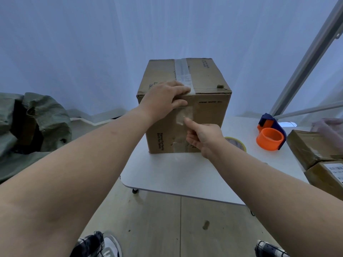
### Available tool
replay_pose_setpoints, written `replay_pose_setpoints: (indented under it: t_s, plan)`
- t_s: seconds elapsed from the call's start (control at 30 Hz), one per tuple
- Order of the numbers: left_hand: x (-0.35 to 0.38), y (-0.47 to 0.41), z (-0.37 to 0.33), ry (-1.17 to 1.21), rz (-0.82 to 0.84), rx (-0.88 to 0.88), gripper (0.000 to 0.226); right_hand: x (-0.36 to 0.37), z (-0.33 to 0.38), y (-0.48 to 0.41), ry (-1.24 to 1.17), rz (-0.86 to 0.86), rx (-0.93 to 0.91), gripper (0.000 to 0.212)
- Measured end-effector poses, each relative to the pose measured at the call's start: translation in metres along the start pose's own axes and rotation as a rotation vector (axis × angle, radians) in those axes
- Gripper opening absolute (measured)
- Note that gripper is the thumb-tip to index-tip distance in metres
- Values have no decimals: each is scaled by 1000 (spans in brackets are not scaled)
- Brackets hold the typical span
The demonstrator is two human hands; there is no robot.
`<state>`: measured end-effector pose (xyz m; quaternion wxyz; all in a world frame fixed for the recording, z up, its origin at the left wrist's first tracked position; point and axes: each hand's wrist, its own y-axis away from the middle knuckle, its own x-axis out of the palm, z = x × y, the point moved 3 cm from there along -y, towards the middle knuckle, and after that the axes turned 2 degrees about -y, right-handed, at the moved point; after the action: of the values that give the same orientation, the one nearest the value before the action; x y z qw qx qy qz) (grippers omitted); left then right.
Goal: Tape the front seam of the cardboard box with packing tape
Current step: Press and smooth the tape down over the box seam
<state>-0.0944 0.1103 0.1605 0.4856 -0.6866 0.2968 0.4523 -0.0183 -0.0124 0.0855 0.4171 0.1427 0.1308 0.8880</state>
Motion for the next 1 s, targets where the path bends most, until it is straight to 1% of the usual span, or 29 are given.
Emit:
replay_pose_setpoints:
  t_s: [0.27,0.4,0.6,0.77,0.87,0.93,1.0]
  plan:
    - [10,5,-2,-171,-71,55,54,-1,-1,-9,148,-44,-24,30]
    - [14,7,-1,-230,-110,85,52,1,-3,-16,193,-77,-76,29]
    - [18,9,1,-298,-168,136,52,6,-6,-26,222,-101,-106,28]
    - [19,8,1,-300,-190,150,52,8,-8,-30,241,-122,-145,29]
    - [20,7,-1,-293,-188,125,51,6,-9,-28,253,-97,-170,30]
    - [22,3,-3,-323,-186,96,49,3,-10,-26,254,-81,-182,31]
    - [26,2,-3,-388,-216,109,49,-1,-8,-24,262,-77,-195,31]
